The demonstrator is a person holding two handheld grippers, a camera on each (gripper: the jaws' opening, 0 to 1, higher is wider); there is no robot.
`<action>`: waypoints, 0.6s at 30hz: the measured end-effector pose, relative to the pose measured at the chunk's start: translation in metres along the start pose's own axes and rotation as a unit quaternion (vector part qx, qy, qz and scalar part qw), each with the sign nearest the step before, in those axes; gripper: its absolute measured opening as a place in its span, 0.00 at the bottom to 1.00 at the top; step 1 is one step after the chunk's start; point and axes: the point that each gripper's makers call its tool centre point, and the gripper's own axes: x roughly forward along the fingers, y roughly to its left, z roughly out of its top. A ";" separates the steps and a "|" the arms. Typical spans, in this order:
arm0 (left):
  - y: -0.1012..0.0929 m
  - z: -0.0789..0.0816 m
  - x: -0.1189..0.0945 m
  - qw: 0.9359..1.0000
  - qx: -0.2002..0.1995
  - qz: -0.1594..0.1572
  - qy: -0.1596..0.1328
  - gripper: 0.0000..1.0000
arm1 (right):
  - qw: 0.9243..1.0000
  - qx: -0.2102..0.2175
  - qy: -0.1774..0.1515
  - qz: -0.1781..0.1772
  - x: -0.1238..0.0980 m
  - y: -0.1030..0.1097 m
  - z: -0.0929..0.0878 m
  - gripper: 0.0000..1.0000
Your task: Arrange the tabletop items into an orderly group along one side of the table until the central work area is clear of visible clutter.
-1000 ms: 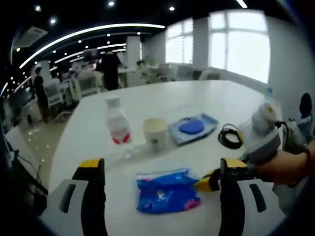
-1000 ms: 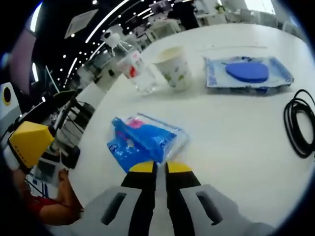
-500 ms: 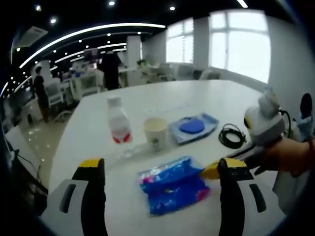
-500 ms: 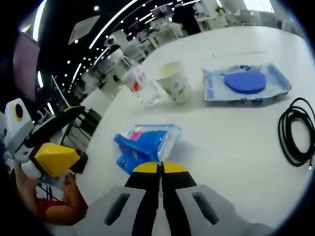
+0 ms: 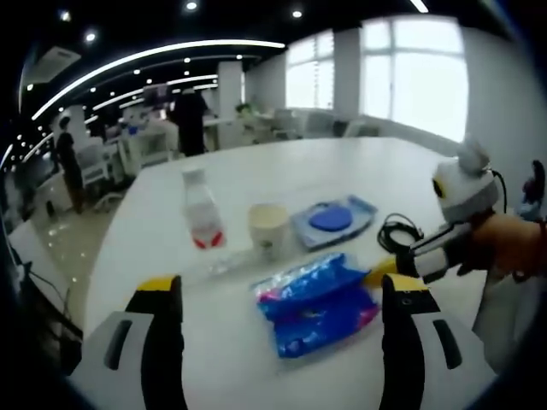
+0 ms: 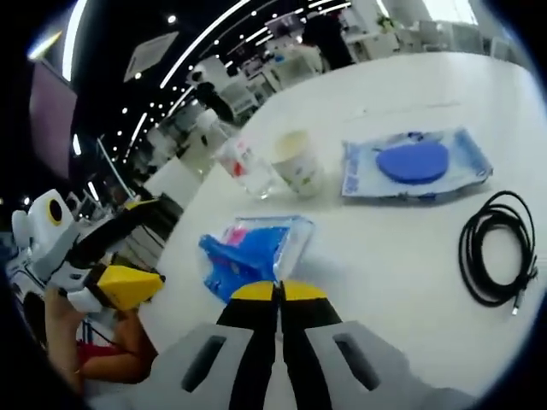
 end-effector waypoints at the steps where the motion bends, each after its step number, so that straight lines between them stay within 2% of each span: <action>1: 0.000 0.000 0.000 1.000 0.001 0.000 0.001 0.94 | 1.000 0.000 -0.002 0.001 -0.002 -0.001 0.002 0.01; 10: -0.008 0.001 0.002 1.000 0.000 -0.017 -0.001 0.94 | 1.000 -0.001 -0.014 0.003 -0.022 -0.014 0.017 0.01; 18: -0.017 0.000 0.004 0.999 0.008 -0.033 0.001 0.94 | 1.000 0.001 -0.023 -0.009 -0.045 -0.037 0.030 0.01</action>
